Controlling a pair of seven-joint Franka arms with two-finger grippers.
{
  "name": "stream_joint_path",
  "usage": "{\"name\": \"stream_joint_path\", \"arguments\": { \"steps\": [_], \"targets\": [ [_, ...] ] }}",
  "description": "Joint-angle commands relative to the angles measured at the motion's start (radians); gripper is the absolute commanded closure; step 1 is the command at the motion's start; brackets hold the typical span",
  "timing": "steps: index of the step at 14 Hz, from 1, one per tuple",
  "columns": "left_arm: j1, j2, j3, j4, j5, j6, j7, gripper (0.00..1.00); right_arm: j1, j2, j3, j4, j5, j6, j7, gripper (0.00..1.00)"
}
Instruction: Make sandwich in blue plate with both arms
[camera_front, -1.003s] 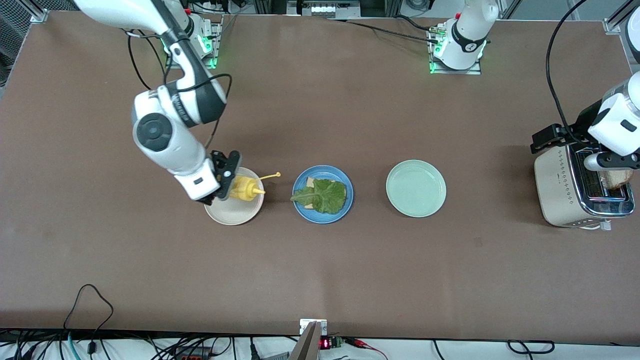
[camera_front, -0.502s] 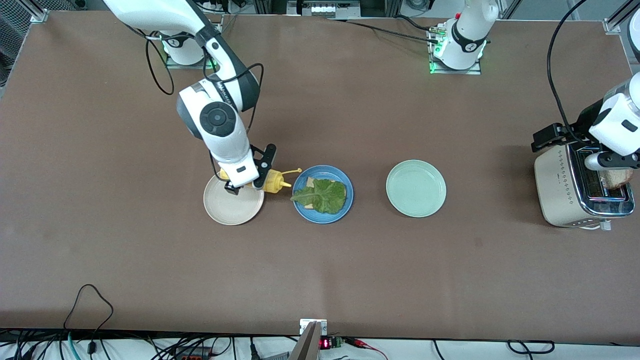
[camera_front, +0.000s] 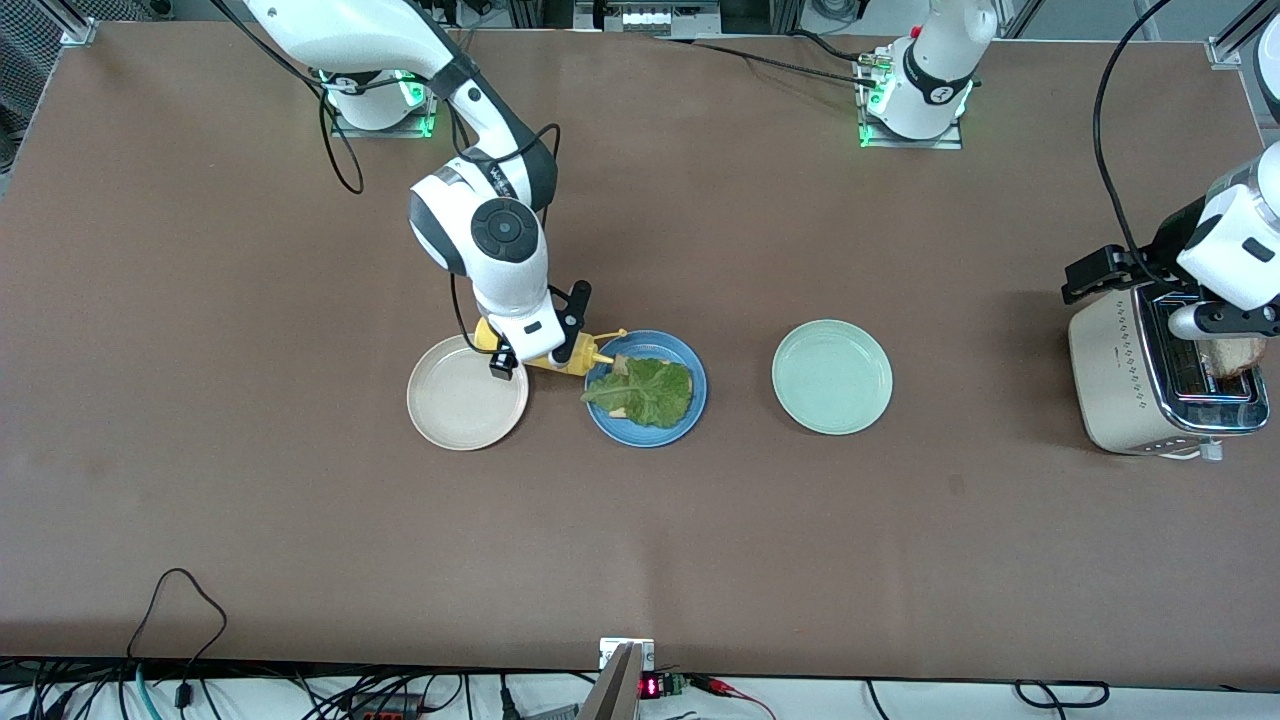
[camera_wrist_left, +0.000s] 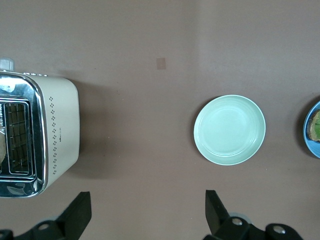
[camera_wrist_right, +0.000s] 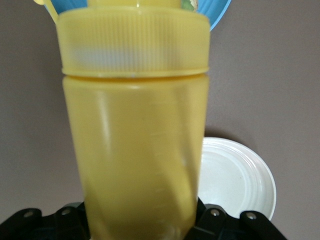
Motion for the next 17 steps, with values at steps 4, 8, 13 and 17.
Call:
{"name": "stream_joint_path", "arguments": {
  "steps": [4, 8, 13, 17],
  "targets": [
    [0.007, -0.023, -0.012, 0.005, 0.016, -0.051, 0.001, 0.00, 0.048, 0.037, -0.041, 0.047, -0.041, -0.011, 0.047, 1.00],
    [-0.005, 0.000, -0.015, 0.005, 0.044, -0.058, 0.014, 0.00, 0.046, 0.037, -0.041, 0.047, -0.041, -0.008, 0.058, 1.00],
    [0.007, 0.006, -0.014, 0.002, 0.021, -0.059, 0.015, 0.00, 0.034, 0.034, -0.040, 0.045, -0.042, -0.005, 0.080, 1.00],
    [0.010, 0.029, -0.005, 0.005, 0.033, -0.055, 0.015, 0.00, -0.015, 0.015, -0.034, 0.043, -0.032, -0.007, 0.077, 1.00]
  ]
}}
